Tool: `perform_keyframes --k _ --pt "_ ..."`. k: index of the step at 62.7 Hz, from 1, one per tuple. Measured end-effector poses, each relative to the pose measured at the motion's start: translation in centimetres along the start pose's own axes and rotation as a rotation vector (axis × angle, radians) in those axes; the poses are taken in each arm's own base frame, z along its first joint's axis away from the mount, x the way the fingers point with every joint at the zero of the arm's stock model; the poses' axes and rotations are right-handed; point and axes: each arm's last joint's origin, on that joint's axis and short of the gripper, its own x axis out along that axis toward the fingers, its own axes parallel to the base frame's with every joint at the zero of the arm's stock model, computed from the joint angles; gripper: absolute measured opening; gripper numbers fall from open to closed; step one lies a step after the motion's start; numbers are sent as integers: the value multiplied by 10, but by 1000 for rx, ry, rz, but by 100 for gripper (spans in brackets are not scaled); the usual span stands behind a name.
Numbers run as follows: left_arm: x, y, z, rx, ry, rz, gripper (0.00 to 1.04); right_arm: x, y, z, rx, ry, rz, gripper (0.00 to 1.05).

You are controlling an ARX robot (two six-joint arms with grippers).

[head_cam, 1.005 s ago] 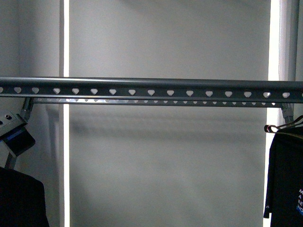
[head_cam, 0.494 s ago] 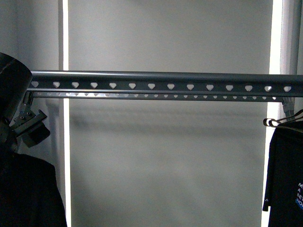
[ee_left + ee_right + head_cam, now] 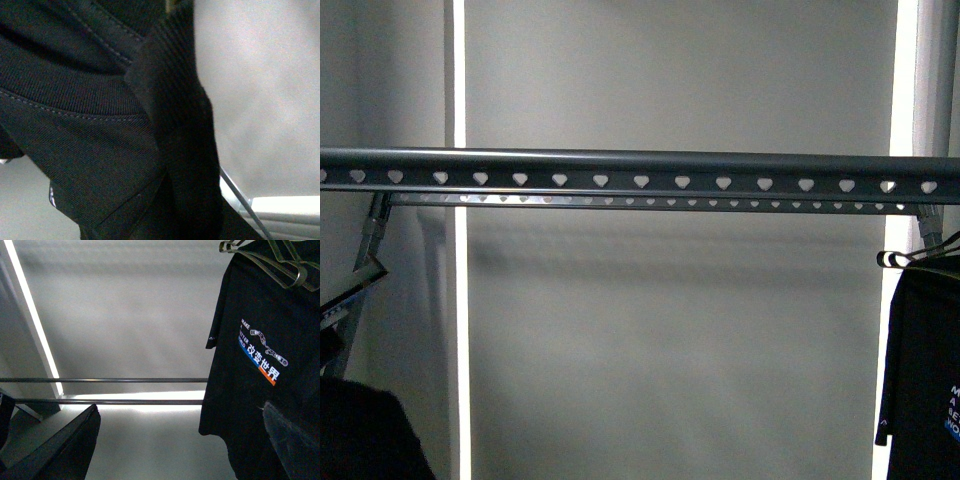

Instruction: Hang clothes on hanger

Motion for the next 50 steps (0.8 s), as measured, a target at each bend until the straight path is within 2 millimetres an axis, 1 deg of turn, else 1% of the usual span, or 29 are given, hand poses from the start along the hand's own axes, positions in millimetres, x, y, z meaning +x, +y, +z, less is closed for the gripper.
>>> perform_keyframes --k 3,10,16,21,24,29,30,33,34,39,44,48,50 --pt "-5 7 -3 33 18 -14 4 0 0 0 0 0 0 97" --pt "-32 30 -11 144 91 -86 4 0 0 0 0 0 0 97" --pt "-52 39 -12 217 140 -164 4 0 0 0 0 0 0 97" --pt "-78 42 -12 309 176 -315 4 0 0 0 0 0 0 97" --pt "-97 39 -13 389 222 -449 4 0 0 0 0 0 0 97" --pt "-118 36 -16 500 301 -600 4 0 0 0 0 0 0 97" --pt "-125 35 -18 551 329 -655 4 0 0 0 0 0 0 97" --pt "-137 35 -21 631 396 -758 4 0 0 0 0 0 0 97" --pt "-142 35 -23 688 419 -809 4 0 0 0 0 0 0 97" --pt "-152 36 -26 826 497 -948 4 0 0 0 0 0 0 97" --pt "-153 33 -22 1007 498 -1036 4 0 0 0 0 0 0 97" --pt "-147 26 -15 1123 440 -1070 4 0 0 0 0 0 0 97" --pt "-143 21 -11 1207 374 -1098 4 0 0 0 0 0 0 97"
